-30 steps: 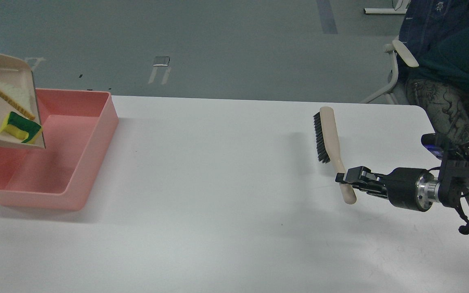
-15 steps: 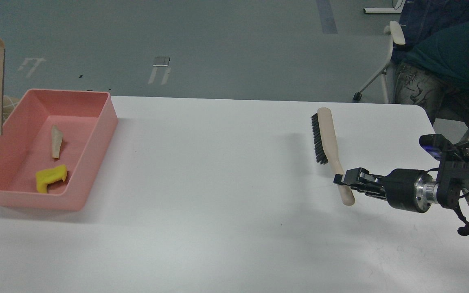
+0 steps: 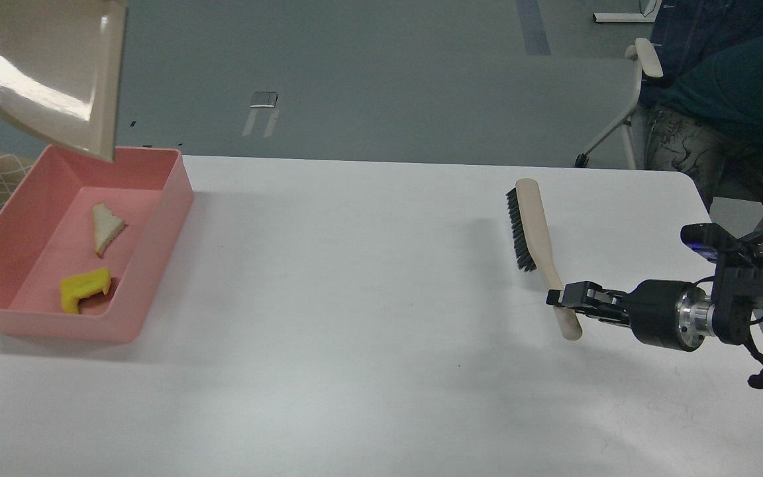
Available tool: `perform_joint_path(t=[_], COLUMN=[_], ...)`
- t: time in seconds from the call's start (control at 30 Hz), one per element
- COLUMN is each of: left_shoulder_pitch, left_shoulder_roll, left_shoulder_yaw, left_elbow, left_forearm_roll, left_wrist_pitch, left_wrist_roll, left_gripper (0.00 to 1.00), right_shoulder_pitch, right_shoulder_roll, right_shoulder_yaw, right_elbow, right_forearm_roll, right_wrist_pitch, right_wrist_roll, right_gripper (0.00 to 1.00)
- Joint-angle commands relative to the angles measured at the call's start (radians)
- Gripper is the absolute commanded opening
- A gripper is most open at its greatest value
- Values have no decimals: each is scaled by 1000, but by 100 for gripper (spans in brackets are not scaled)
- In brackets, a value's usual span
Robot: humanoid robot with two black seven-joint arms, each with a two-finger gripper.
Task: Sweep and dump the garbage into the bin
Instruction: 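Lower the dustpan back onto the table with the left gripper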
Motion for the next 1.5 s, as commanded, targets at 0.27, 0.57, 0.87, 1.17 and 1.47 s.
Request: perform_joint_path(t=[0.27, 0.57, 0.87, 1.17, 1.47], left_shoulder_pitch=[-195, -184, -143, -126, -86], left_shoulder_roll=[-445, -744, -810, -792, -810], left_shoulder_yaw=[201, 338, 424, 522, 530], left_elbow=[-21, 10, 92, 194, 209], left_forearm_roll=[-22, -23, -17, -17, -11], left_wrist_pitch=[-65, -27, 136, 337, 377], left_wrist_roll=[145, 172, 158, 124, 113], left_gripper=[0, 0, 0, 0, 0], right_shoulder_pitch=[0, 0, 0, 0, -2], right_shoulder_roll=[-3, 0, -2, -2, -3], right_shoulder_yaw=[2, 5, 2, 3, 2], right_elbow=[-1, -1, -1, -1, 0], right_forearm_roll=[-5, -19, -19, -19, -19], right_wrist_pitch=[0, 0, 0, 0, 0], right_wrist_roll=[0, 0, 0, 0, 0], right_gripper=[0, 0, 0, 0, 0])
